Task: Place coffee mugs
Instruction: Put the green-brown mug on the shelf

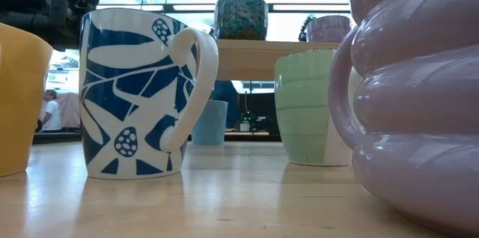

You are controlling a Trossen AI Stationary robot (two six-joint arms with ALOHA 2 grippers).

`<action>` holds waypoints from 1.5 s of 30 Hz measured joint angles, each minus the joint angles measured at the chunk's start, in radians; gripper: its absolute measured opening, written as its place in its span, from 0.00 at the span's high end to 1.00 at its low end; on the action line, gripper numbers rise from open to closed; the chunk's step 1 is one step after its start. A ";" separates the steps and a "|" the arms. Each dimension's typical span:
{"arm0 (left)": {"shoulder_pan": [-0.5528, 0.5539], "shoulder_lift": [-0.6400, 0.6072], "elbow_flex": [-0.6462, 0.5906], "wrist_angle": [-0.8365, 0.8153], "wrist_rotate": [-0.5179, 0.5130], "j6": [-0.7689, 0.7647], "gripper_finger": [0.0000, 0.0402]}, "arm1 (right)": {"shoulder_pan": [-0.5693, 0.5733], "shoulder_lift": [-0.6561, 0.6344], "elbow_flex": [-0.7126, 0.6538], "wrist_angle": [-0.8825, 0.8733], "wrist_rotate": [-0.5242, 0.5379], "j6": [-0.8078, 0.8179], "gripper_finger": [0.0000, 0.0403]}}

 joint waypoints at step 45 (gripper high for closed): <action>0.000 0.000 -0.002 -0.035 -0.022 -0.053 0.57 | -0.018 0.220 0.365 -0.379 -0.044 -0.039 0.47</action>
